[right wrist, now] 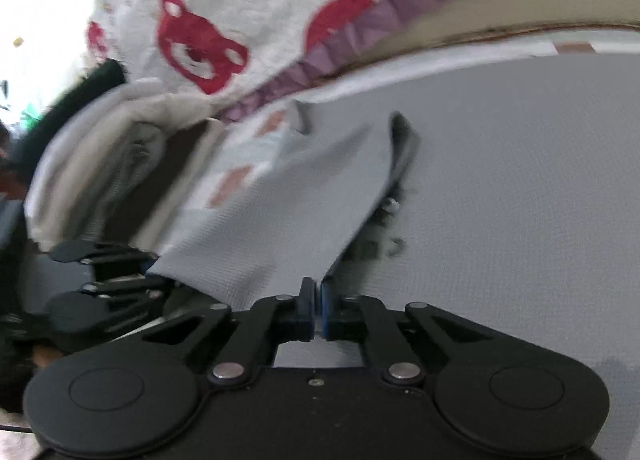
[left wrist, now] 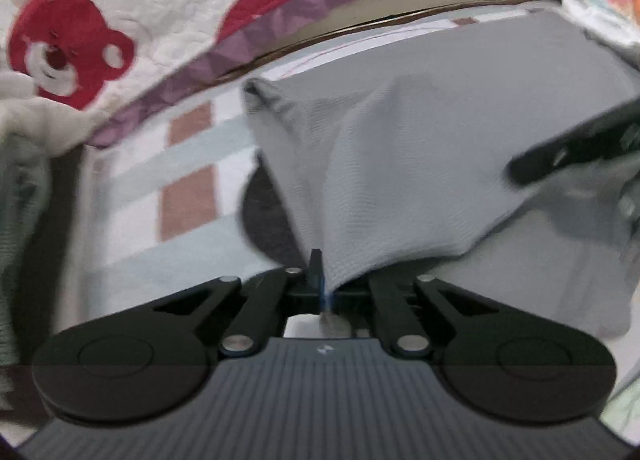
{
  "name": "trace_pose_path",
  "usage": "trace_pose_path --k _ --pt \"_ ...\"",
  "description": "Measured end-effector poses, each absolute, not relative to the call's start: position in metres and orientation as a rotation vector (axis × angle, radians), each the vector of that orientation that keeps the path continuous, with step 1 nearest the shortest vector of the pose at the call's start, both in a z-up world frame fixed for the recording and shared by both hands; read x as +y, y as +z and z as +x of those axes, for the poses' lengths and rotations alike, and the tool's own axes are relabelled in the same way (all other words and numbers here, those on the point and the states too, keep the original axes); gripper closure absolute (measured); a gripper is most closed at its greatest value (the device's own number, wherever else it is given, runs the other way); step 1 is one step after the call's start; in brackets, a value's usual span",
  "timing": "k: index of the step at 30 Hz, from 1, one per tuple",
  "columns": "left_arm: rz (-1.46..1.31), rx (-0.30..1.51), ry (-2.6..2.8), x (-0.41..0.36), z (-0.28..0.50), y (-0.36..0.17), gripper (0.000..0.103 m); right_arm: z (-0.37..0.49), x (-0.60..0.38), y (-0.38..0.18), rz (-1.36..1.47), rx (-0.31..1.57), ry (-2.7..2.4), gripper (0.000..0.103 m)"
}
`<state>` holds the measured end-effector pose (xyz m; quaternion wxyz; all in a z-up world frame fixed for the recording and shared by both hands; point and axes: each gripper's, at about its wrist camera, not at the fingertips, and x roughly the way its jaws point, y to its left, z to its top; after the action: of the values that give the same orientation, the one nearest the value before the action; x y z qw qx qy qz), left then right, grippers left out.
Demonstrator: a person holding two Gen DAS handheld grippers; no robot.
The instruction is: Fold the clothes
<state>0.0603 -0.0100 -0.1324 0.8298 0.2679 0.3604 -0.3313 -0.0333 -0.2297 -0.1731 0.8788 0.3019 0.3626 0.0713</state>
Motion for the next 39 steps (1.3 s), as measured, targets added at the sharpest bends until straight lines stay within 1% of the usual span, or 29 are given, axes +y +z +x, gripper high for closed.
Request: trace_pose_path --k 2,4,6,9,10,11,12,14,17,18,20,22,25,28,31,32,33,35,37,38,39 --pt "0.497 0.780 -0.701 0.005 0.061 -0.125 0.101 -0.043 -0.235 -0.154 0.661 0.728 0.198 0.098" --pt "0.489 0.807 -0.696 0.008 0.065 -0.129 0.100 -0.053 -0.233 -0.140 0.592 0.737 0.223 0.098" --pt "0.542 0.838 -0.671 0.003 0.068 -0.140 0.098 -0.059 -0.233 -0.147 0.563 0.792 0.231 0.098" --pt "0.550 0.864 -0.642 0.006 0.070 -0.143 0.095 -0.056 -0.233 -0.178 0.609 0.894 0.188 0.098" --pt "0.548 0.872 -0.632 0.007 0.071 -0.144 0.094 -0.052 -0.231 -0.184 0.613 0.913 0.155 0.100" --pt "0.546 0.880 -0.623 0.009 0.072 -0.144 0.090 -0.054 -0.232 -0.187 0.636 0.895 0.155 0.095" --pt "0.543 0.888 -0.613 0.010 0.073 -0.145 0.086 -0.056 -0.234 -0.186 0.657 0.878 0.155 0.094" --pt "0.486 0.908 -0.592 0.023 0.079 -0.139 0.074 -0.056 -0.237 -0.183 0.636 0.876 0.138 0.091" --pt "0.348 0.952 -0.566 0.043 0.089 -0.128 0.069 -0.053 -0.243 -0.177 0.570 0.877 0.105 0.088" --pt "0.312 0.957 -0.561 0.048 0.090 -0.124 0.069 -0.052 -0.247 -0.174 0.554 0.874 0.092 0.084" --pt "0.254 0.958 -0.556 0.055 0.088 -0.115 0.069 -0.050 -0.256 -0.171 0.528 0.866 0.065 0.071" --pt "0.239 0.926 -0.556 0.058 0.079 -0.104 0.066 -0.052 -0.267 -0.170 0.514 0.859 0.054 0.071" --pt "0.258 0.903 -0.536 0.059 0.066 -0.094 0.058 -0.050 -0.275 -0.167 0.481 0.854 0.059 0.071" --pt "0.290 0.916 -0.482 0.062 0.067 -0.093 0.057 -0.041 -0.277 -0.164 0.445 0.865 0.075 0.071" --pt "0.230 0.871 -0.520 0.060 0.084 -0.079 0.057 -0.029 -0.277 -0.161 0.403 0.874 0.085 0.070" --pt "0.187 0.851 -0.575 0.053 0.095 -0.074 0.055 -0.025 -0.277 -0.160 0.389 0.876 0.088 0.069" --pt "0.180 0.847 -0.615 0.040 0.107 -0.075 0.055 -0.021 -0.278 -0.159 0.375 0.879 0.092 0.068" --pt "0.200 0.853 -0.681 0.007 0.133 -0.082 0.055 -0.011 -0.276 -0.159 0.352 0.880 0.094 0.058" --pt "0.276 0.837 -0.671 -0.032 0.156 -0.097 0.055 0.001 -0.273 -0.160 0.334 0.878 0.091 0.055" --pt "0.304 0.831 -0.659 -0.049 0.165 -0.106 0.058 0.005 -0.270 -0.161 0.324 0.886 0.094 0.055" --pt "0.327 0.819 -0.650 -0.062 0.171 -0.115 0.059 0.008 -0.266 -0.161 0.314 0.893 0.098 0.055"
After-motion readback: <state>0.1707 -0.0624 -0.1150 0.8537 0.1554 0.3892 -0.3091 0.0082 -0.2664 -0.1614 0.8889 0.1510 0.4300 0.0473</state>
